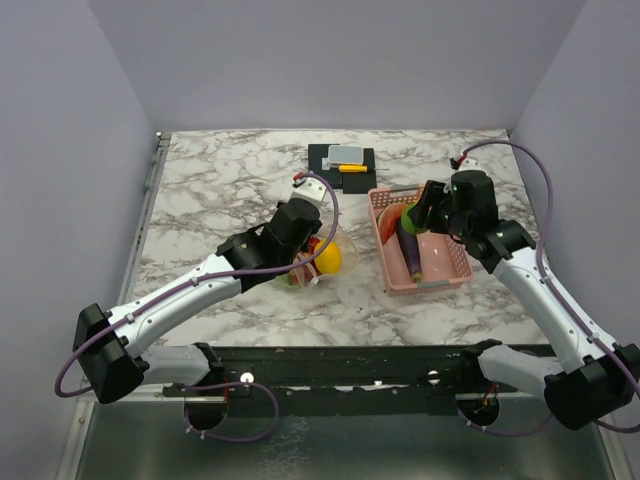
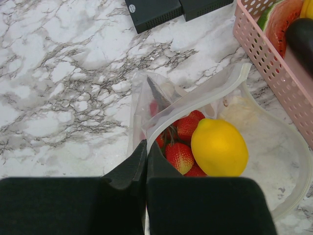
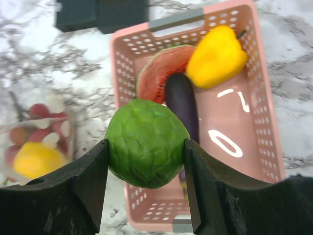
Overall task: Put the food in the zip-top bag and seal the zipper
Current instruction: Place the fake vegetable in the zipper food storage bag.
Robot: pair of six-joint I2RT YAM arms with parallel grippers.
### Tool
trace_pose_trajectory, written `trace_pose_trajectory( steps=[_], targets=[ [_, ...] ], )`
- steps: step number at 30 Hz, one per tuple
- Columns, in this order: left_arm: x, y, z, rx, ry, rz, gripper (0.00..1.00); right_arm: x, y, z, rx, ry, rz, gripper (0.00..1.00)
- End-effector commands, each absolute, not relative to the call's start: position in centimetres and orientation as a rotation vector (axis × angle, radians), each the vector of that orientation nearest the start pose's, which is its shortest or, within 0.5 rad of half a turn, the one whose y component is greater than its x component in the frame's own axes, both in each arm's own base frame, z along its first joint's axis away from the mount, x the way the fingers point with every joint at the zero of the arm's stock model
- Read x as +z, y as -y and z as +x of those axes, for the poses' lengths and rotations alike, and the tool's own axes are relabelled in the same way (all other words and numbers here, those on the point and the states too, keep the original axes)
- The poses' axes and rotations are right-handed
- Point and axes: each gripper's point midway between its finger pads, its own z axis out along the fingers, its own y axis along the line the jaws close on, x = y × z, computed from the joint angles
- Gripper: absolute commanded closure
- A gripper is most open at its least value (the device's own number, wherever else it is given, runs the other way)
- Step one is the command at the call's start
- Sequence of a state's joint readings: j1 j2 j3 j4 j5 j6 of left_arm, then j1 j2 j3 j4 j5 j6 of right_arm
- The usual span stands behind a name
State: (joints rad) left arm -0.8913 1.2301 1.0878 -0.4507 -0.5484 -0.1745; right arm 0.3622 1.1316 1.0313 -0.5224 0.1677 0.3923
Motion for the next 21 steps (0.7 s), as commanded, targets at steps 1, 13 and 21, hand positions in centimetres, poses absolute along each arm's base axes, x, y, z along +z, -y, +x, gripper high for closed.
trace_pose_trajectory(
  steps=[1,13,21],
  targets=[
    [22.9,21.6,28.6,-0.063,-2.01,0.415,1.0,24.7,-14.0,30.4,0.464,-2.135,0.028,0.79],
    [22.8,21.6,28.6,-0.064,-2.013,0.414,1.0,28.2,-21.6,27.0,0.755,-2.044,-0.182,0.8],
    [22.8,21.6,28.6,-0.067,-2.012,0.414,1.0,29.8,-26.9,25.1,0.833,-1.991,-0.312,0.79]
  ],
)
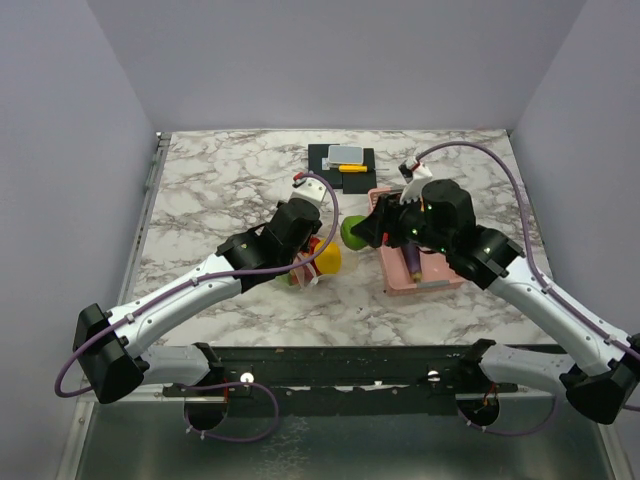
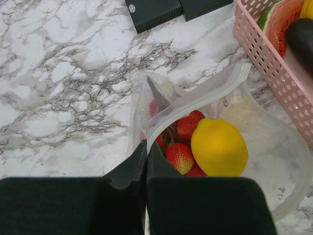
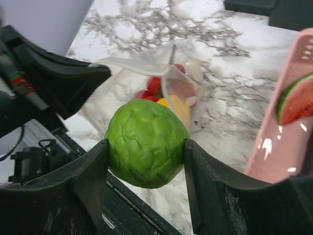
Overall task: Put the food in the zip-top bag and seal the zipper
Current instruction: Place the fake vegetable in the zipper food storage bag.
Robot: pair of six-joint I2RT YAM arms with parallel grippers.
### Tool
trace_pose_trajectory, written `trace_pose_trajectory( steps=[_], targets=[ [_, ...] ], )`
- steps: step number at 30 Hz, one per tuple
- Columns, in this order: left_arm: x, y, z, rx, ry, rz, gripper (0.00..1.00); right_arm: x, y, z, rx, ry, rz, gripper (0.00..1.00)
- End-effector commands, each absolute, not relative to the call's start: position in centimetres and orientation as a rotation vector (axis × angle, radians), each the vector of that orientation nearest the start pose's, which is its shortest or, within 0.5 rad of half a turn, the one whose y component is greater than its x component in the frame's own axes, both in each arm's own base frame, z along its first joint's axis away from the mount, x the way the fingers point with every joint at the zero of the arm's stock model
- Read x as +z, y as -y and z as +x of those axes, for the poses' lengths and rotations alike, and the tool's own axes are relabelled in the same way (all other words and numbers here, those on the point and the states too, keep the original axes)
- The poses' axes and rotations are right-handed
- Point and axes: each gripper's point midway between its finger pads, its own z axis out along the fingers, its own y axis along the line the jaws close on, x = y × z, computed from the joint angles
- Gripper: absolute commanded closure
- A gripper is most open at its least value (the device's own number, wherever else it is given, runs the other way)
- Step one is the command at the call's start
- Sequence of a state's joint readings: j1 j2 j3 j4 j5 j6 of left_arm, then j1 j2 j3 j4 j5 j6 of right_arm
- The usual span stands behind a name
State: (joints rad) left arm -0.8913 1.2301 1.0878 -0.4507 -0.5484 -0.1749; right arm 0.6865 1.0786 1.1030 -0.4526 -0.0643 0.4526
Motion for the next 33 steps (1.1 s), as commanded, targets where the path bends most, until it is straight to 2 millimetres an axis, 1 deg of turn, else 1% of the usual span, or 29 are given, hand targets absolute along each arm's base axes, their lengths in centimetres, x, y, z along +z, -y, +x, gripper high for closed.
trace_pose_trajectory(
  steps=[1,6,12,15,23,28,31,33],
  targets=[
    [22.9,21.6,28.6,-0.068,-2.011,0.413,1.0,29.7,-27.5,25.0,0.838,-1.99,-0.32,0.79],
    [23.0,21.6,28.6,-0.07,-2.009,0.411,1.0,28.8,-30.1,25.1,0.812,-1.998,-0.343,0.79],
    [23.1,21.5,28.6,-0.072,-2.006,0.41,1.0,26.8,-32.6,25.5,0.758,-2.032,-0.367,0.79],
    [23.2,21.5,28.6,-0.072,-2.003,0.408,1.0,26.0,-33.1,26.2,0.714,-2.042,-0.359,0.79],
    [23.2,21.5,28.5,-0.076,-2.003,0.408,1.0,24.8,-34.0,27.7,0.681,-2.045,-0.304,0.79],
    [23.4,21.5,28.5,-0.081,-2.0,0.408,1.0,23.8,-35.0,28.8,0.677,-2.053,-0.263,0.79],
    [23.4,21.5,28.5,-0.081,-2.0,0.408,1.0,22.8,-35.2,29.6,0.646,-2.069,-0.22,0.79],
    [23.4,21.5,28.5,-0.082,-2.001,0.408,1.0,22.5,-35.1,30.1,0.636,-2.058,-0.181,0.79]
  ],
)
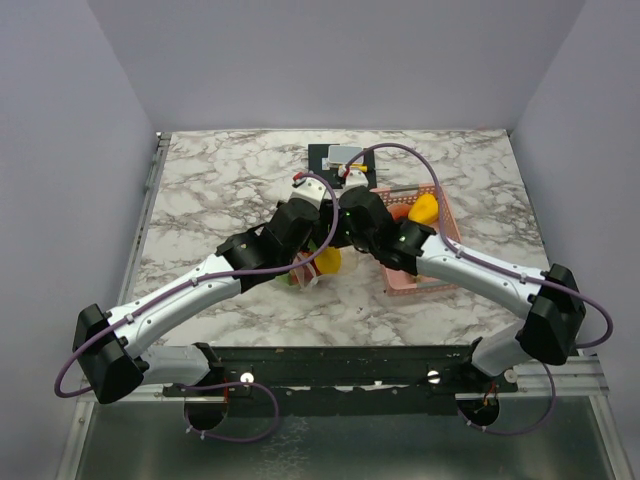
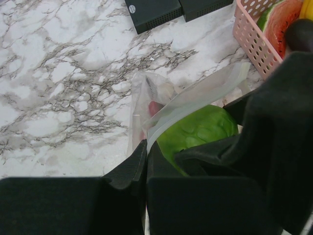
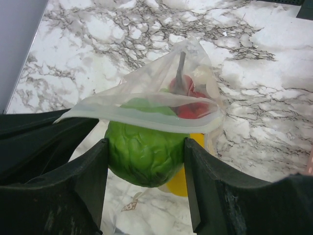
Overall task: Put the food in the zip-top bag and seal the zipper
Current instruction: Place the fake vegetable in the zipper food storage bag.
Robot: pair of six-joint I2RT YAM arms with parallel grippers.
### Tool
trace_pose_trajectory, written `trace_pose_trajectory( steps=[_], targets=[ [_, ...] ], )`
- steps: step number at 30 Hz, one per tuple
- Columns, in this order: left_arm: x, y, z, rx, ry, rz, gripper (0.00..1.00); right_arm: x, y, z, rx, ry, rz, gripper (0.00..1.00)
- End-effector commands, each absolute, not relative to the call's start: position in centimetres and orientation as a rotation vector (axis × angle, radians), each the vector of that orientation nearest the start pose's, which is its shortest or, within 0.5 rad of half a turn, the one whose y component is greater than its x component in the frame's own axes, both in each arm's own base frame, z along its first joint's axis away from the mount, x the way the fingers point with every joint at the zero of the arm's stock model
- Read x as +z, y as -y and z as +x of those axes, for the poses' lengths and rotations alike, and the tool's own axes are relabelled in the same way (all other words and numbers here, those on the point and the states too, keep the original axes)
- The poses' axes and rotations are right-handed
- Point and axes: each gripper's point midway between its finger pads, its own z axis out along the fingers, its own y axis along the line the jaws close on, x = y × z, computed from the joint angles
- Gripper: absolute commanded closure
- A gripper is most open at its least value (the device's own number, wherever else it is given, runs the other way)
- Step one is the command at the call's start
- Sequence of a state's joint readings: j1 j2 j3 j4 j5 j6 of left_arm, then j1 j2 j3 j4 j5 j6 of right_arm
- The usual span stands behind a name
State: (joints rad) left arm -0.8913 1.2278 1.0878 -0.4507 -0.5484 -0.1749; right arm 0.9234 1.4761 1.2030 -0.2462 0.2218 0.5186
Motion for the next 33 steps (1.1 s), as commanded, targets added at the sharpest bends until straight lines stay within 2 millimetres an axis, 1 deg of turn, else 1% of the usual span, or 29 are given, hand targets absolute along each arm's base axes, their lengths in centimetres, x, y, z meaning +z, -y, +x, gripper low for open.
trace_pose_trajectory(
  steps=[1,5,8,11,12,14,16,19,21,23,27,33],
  targets=[
    [23.4,21.5,28.4,-0.082,-2.001,0.409,1.0,22.4,-35.1,30.3,0.633,-2.051,-0.161,0.79],
    [23.4,21.6,28.4,-0.083,-2.001,0.409,1.0,21.9,-35.3,31.3,0.61,-2.044,-0.104,0.8],
    [23.3,21.6,28.5,-0.083,-2.002,0.41,1.0,21.1,-35.4,32.0,0.596,-2.044,-0.056,0.8],
    [23.3,21.6,28.4,-0.083,-2.002,0.411,1.0,20.3,-35.7,32.5,0.58,-2.051,-0.025,0.76],
    [23.3,21.6,28.4,-0.082,-2.002,0.41,1.0,20.1,-35.7,32.7,0.575,-2.053,-0.014,0.73],
    [23.4,21.5,28.5,-0.083,-2.001,0.408,1.0,19.8,-35.8,32.9,0.575,-2.053,0.002,0.64],
    [23.4,21.5,28.4,-0.082,-2.0,0.409,1.0,19.6,-36.0,32.9,0.575,-2.055,0.003,0.57],
    [23.5,21.4,28.5,-0.076,-1.998,0.404,1.0,19.5,-36.1,32.8,0.584,-2.061,-0.001,0.4],
    [23.5,21.3,28.5,-0.072,-1.997,0.401,1.0,19.5,-36.1,32.7,0.59,-2.065,-0.005,0.29],
    [23.5,21.3,28.6,-0.069,-1.997,0.398,1.0,19.7,-36.0,32.5,0.594,-2.064,-0.011,0.24],
    [23.4,21.3,28.6,-0.067,-1.998,0.397,1.0,20.2,-35.8,32.1,0.608,-2.059,-0.026,0.19],
    [23.4,21.2,28.7,-0.058,-1.998,0.392,1.0,21.4,-35.2,31.2,0.627,-2.055,-0.05,0.17]
  ],
)
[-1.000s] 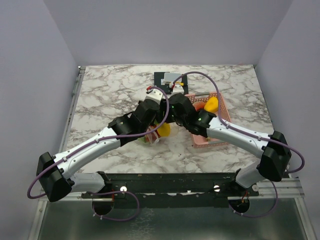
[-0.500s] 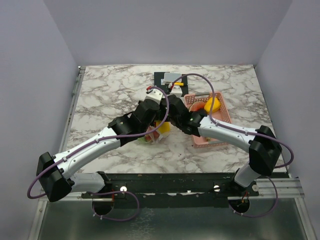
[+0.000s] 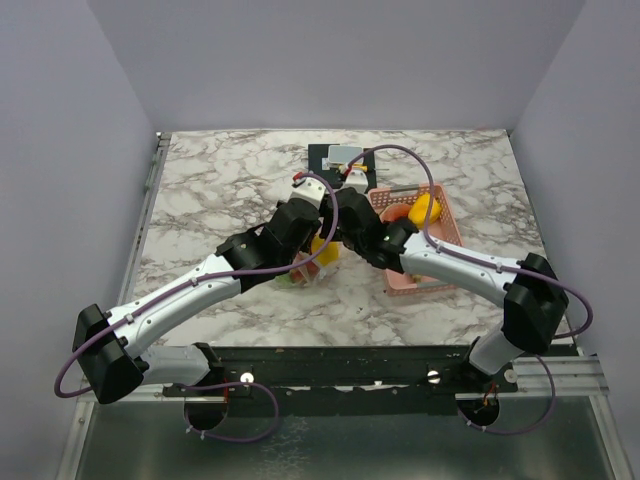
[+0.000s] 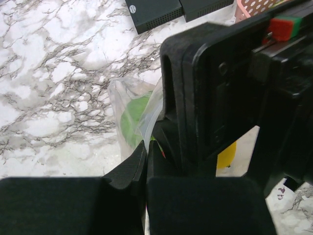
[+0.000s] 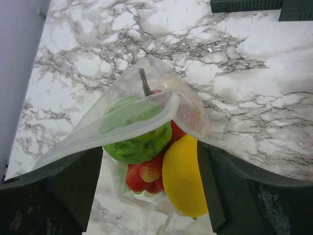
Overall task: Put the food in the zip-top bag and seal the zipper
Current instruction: Place the fake vegetable in the zipper food storage bag.
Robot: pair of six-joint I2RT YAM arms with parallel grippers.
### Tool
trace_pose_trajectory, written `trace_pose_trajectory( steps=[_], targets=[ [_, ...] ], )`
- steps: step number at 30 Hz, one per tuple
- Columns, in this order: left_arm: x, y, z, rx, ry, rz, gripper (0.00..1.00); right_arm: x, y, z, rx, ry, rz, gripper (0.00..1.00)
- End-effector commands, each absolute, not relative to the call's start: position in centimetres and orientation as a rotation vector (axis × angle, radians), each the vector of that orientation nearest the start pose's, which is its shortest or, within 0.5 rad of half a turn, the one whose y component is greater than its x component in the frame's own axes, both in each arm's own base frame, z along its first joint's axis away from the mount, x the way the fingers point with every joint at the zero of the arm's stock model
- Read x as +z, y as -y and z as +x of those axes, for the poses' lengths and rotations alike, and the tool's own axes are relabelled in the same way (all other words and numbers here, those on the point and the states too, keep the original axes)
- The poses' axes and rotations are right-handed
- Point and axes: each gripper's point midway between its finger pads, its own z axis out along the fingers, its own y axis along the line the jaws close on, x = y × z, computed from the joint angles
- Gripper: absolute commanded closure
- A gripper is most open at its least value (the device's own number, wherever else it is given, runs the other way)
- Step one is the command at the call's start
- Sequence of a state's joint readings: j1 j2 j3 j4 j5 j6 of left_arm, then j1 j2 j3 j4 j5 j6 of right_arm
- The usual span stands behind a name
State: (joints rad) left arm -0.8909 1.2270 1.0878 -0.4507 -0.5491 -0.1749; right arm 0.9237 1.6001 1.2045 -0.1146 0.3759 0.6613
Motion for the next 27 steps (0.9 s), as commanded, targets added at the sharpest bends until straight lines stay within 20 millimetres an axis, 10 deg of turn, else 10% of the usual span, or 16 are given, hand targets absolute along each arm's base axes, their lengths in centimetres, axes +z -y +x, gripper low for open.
trace_pose_trajectory(
  steps=[1,15,27],
  targets=[
    [23.3,21.2,28.7,-0.056,-1.999,0.392,1.0,21.6,-35.0,31.1,0.629,-2.055,-0.057,0.17],
    [23.4,21.1,28.7,-0.049,-1.997,0.391,1.0,23.4,-31.7,27.8,0.637,-2.079,-0.114,0.19],
    [23.1,21.4,28.7,-0.062,-2.006,0.399,1.0,23.2,-23.1,26.6,0.306,-2.082,-0.063,0.23]
  ],
)
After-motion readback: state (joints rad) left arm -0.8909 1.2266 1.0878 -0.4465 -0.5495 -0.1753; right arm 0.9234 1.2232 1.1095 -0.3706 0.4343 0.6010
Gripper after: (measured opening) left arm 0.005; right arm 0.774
